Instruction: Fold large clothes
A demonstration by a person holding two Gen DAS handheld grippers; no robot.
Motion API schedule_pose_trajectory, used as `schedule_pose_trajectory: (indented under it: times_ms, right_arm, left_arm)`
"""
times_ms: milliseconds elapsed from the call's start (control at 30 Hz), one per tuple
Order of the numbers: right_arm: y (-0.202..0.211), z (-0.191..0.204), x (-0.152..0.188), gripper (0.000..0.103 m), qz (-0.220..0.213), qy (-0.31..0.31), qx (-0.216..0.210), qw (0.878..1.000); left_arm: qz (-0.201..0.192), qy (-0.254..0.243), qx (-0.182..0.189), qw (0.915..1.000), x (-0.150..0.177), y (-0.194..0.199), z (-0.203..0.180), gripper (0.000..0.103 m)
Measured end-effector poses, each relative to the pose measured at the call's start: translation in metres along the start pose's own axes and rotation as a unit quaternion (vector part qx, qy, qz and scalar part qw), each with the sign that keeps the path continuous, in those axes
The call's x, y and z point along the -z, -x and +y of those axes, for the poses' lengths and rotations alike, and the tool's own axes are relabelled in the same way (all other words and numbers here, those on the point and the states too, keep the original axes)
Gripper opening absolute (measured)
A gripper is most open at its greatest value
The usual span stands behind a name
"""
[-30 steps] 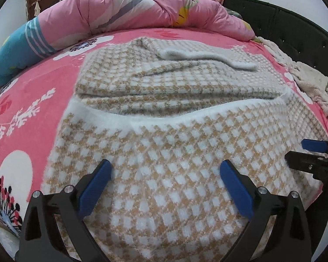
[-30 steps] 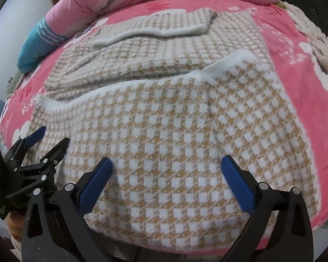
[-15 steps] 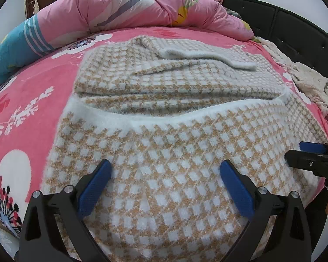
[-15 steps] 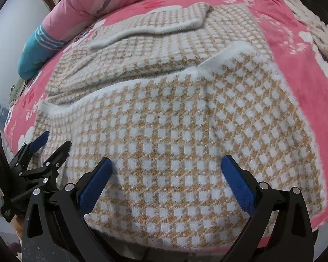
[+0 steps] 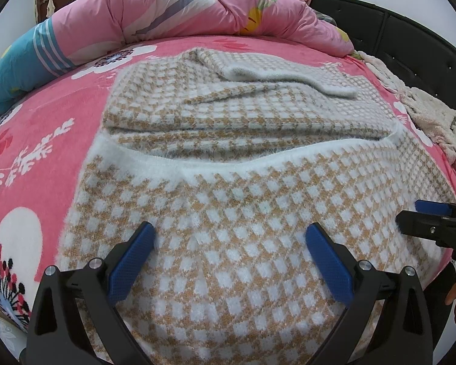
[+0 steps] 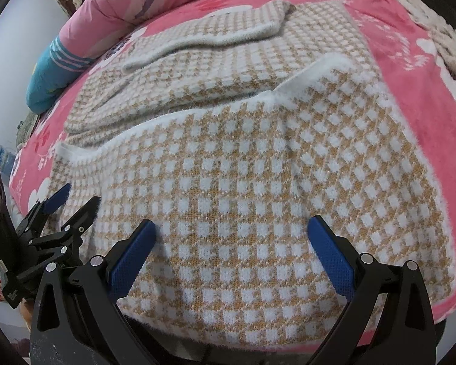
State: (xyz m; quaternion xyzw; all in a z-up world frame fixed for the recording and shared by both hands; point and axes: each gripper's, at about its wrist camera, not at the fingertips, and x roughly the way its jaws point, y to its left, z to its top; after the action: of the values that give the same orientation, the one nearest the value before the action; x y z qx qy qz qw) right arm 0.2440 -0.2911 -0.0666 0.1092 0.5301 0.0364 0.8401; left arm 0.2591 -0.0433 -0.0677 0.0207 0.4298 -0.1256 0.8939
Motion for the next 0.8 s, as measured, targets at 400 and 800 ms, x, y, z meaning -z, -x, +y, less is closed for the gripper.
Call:
schedule_pose_trajectory:
  times_ms: [400, 800]
  right_arm:
    - [0.0015, -0.0013, 0.0004, 0.095, -0.002, -0.001, 0.002, 1.0]
    - [-0.0002, 0.0042, 0.0047, 0.095, -0.002, -0.004, 0.003, 1.0]
  left_arm:
    - [0.001, -0.001, 0.002, 1.0, -0.0006, -0.0003, 0.0004, 0.098]
    - [0.002, -0.001, 0.003, 1.0, -0.002, -0.0009, 0.0007, 0.098]
